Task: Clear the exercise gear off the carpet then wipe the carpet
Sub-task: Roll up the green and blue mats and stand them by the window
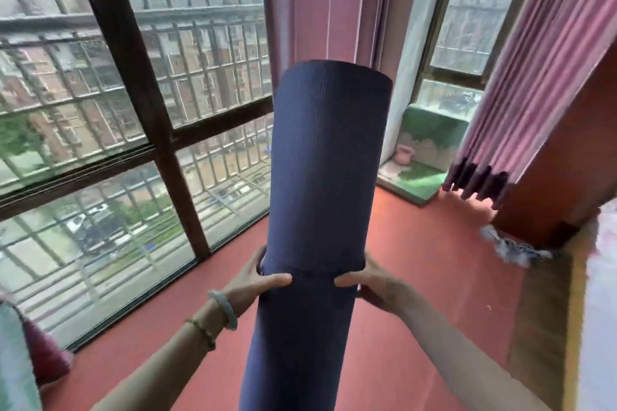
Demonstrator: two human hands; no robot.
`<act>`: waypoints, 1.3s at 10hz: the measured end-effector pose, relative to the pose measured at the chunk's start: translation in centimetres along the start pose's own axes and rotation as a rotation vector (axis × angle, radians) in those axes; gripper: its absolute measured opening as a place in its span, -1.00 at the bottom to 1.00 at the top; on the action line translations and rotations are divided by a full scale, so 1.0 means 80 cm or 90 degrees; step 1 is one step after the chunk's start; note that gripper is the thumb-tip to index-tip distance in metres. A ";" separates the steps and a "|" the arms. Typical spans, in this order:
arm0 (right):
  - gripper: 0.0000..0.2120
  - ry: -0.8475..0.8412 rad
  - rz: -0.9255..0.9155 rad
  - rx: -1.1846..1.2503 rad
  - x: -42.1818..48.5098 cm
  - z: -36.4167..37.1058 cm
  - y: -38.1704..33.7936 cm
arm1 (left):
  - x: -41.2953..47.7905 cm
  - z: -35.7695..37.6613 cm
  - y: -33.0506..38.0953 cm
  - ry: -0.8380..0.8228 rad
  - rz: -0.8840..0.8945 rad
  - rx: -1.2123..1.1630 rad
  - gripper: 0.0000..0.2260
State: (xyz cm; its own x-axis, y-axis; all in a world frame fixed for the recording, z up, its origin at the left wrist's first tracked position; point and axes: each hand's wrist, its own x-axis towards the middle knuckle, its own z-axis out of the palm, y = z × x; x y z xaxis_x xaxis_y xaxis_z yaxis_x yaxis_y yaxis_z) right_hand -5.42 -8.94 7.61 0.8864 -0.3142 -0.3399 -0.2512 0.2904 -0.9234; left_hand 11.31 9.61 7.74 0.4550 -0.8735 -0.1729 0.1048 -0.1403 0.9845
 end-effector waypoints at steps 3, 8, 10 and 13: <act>-0.17 0.132 -0.043 0.008 0.123 -0.096 -0.077 | 0.235 -0.029 0.039 -0.160 0.050 0.032 -0.19; -0.45 0.517 -0.093 -0.086 0.338 -0.271 -0.242 | 0.628 -0.039 0.133 -0.233 -0.009 0.064 -0.05; -0.54 0.700 0.215 -0.664 0.495 -0.575 -0.215 | 0.803 -0.014 0.135 -0.191 -0.059 0.017 -0.52; -0.42 0.849 0.183 -0.931 0.577 -0.654 -0.334 | 1.042 0.014 0.158 -0.115 -0.127 -0.103 -0.62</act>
State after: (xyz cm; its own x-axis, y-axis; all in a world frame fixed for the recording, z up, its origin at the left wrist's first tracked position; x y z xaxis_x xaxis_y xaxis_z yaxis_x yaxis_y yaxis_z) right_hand 21.83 -78.50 7.27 0.1499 -0.9523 0.2658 -0.9873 -0.1587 -0.0120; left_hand 49.55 -65.54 5.78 0.2491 -0.9067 -0.3404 0.3217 -0.2541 0.9121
